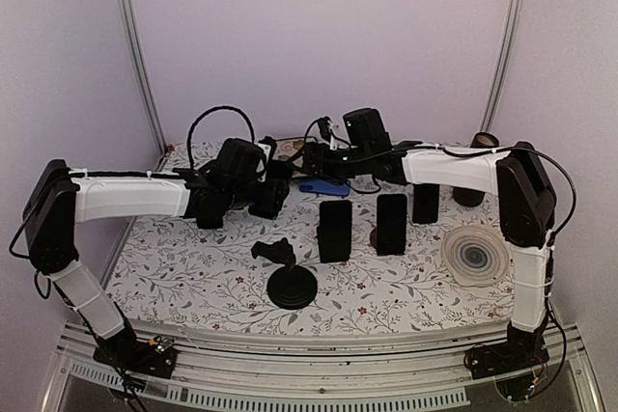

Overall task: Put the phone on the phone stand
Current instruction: Pass from the left arm to the right

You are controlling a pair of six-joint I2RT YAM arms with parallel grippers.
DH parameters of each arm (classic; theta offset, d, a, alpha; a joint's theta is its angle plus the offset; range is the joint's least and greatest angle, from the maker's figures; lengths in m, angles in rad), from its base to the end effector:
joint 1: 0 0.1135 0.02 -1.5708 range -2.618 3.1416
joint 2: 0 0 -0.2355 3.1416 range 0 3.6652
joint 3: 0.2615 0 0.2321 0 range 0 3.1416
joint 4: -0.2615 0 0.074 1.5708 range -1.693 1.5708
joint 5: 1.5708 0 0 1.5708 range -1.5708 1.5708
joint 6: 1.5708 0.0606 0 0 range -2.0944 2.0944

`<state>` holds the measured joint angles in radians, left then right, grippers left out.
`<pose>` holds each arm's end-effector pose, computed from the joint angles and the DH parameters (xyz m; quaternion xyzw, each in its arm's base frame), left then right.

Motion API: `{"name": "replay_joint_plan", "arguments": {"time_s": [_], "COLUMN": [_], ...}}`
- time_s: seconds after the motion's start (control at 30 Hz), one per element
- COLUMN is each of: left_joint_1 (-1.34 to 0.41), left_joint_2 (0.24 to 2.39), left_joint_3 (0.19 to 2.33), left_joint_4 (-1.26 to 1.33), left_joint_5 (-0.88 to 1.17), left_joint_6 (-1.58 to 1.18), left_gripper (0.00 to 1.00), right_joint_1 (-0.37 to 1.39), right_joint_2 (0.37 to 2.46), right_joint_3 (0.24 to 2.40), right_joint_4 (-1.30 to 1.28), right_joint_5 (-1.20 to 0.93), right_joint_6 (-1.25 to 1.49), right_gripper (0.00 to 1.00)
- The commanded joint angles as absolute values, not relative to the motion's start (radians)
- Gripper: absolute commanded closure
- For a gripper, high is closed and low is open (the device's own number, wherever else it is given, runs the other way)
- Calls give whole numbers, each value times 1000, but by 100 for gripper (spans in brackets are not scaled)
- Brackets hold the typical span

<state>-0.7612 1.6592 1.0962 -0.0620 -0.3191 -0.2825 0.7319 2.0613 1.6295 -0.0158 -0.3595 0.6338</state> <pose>0.2803 -0.2408 0.2022 0.1381 0.8710 -0.1016 0.4603 0.3410 0.3350 0.2253 -0.1359 0.8271 0.4480 0.3110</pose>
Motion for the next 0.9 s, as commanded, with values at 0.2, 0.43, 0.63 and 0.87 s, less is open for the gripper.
{"name": "replay_joint_plan", "arguments": {"time_s": [0.2, 0.43, 0.63, 0.87], "left_joint_1": [-769, -772, -772, -772], "left_joint_2": [1579, 1579, 1580, 1572], "left_joint_3": [1077, 1087, 1092, 1098], "left_joint_4": [86, 91, 92, 82], "left_joint_5": [-265, -250, -242, -221], "left_joint_6": [-264, -255, -247, -244], "left_gripper": [47, 47, 47, 40], "right_joint_1": [726, 726, 726, 726], "right_joint_2": [2135, 2174, 2173, 2140], "right_joint_3": [1662, 1685, 1689, 1683], "right_joint_4": [126, 198, 238, 242], "right_joint_5": [-478, -528, -556, -564], "right_joint_6": [778, 844, 880, 868], "right_gripper": [22, 36, 59, 97]}}
